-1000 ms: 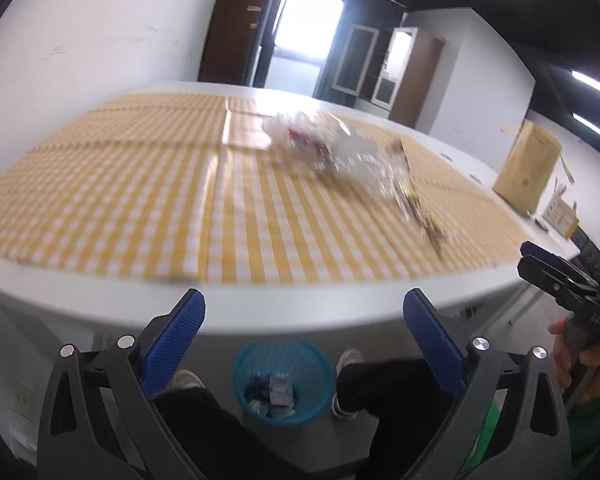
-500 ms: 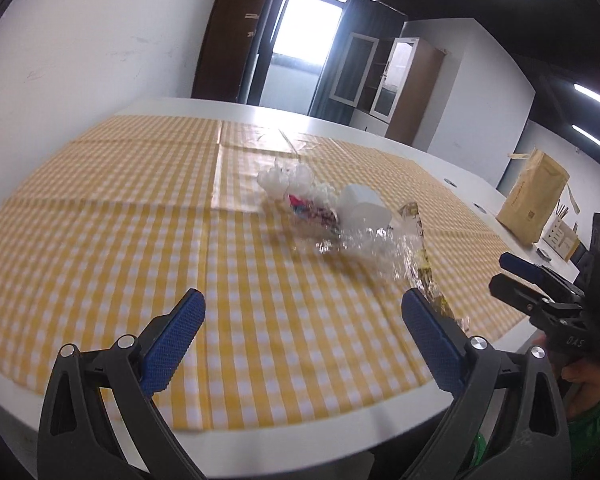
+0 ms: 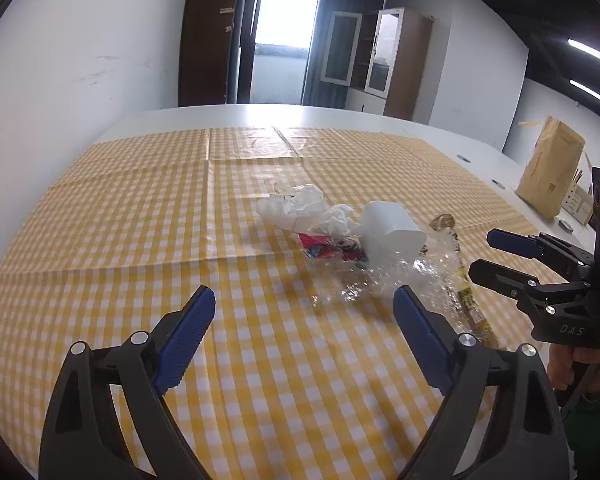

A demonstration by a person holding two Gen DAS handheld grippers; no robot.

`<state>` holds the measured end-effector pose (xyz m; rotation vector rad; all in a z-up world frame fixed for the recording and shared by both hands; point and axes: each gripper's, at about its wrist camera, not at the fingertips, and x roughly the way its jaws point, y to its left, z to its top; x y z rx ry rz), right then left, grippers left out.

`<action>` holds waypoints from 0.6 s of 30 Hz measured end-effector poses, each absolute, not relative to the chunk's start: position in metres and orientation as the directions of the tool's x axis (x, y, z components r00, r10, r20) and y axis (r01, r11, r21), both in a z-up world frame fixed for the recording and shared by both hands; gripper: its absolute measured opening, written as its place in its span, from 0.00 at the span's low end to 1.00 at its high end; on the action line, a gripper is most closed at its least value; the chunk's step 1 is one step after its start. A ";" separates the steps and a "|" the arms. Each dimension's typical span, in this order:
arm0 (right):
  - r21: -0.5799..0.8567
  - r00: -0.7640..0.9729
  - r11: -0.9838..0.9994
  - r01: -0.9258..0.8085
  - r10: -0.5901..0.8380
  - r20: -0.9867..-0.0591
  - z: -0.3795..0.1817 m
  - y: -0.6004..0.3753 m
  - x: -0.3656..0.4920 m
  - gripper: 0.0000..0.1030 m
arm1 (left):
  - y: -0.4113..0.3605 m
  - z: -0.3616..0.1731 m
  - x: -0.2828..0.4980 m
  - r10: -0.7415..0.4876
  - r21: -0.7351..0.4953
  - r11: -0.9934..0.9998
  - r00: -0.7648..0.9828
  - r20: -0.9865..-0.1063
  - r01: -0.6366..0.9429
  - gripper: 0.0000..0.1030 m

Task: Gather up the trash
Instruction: 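Grasp the white tissue with the left tool while the right tool grasps the white plastic cup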

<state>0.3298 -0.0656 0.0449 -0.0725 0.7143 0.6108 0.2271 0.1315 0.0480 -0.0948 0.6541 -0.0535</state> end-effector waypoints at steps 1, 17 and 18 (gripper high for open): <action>0.141 0.583 0.827 -0.544 0.494 -0.644 0.042 -0.064 0.335 0.62 | 0.131 0.048 0.233 -0.077 -0.099 0.995 0.789 -0.609 0.021 0.83; 0.127 0.508 0.823 -0.553 0.454 -0.732 0.018 -0.040 0.391 0.45 | 0.108 0.037 0.319 -0.139 -0.065 0.989 0.721 -0.679 0.129 0.70; 0.129 0.502 0.822 -0.554 0.454 -0.736 0.017 -0.040 0.394 0.44 | 0.107 0.036 0.323 -0.143 -0.065 0.989 0.716 -0.683 0.136 0.68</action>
